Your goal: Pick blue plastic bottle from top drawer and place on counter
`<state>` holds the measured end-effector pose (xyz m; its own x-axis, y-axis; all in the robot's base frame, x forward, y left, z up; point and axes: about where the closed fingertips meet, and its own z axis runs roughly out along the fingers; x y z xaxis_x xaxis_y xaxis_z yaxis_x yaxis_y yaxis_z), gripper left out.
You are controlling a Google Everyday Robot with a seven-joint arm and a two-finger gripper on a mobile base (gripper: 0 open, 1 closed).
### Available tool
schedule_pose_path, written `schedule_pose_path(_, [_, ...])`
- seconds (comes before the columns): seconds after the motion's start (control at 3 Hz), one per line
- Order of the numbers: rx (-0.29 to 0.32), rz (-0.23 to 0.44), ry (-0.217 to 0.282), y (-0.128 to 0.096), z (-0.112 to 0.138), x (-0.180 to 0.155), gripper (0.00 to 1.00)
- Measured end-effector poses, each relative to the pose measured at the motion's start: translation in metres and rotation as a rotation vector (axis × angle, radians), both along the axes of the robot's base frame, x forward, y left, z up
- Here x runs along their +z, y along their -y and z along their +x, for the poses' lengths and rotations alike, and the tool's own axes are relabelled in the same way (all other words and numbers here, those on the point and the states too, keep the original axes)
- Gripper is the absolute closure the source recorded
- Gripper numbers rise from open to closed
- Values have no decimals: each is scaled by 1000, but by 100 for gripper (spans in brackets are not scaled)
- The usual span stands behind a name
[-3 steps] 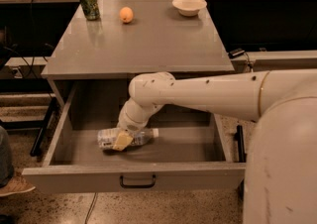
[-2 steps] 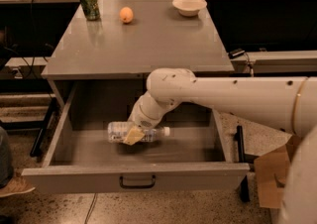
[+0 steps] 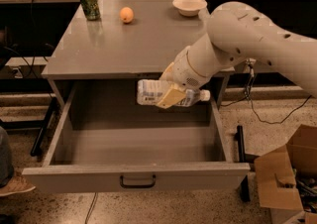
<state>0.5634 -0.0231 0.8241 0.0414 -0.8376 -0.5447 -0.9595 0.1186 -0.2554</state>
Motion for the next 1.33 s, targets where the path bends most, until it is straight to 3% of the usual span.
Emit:
schedule_pose_path(0.33, [0, 0, 0, 0, 0, 0, 100])
schedule_pose_path(0.67, [36, 5, 66, -9, 23, 23, 100])
schedule_pose_path(1.0, [89, -26, 165, -24, 62, 62, 100])
schedule_pose_path(1.33, [194, -41, 185, -67, 119, 72, 100])
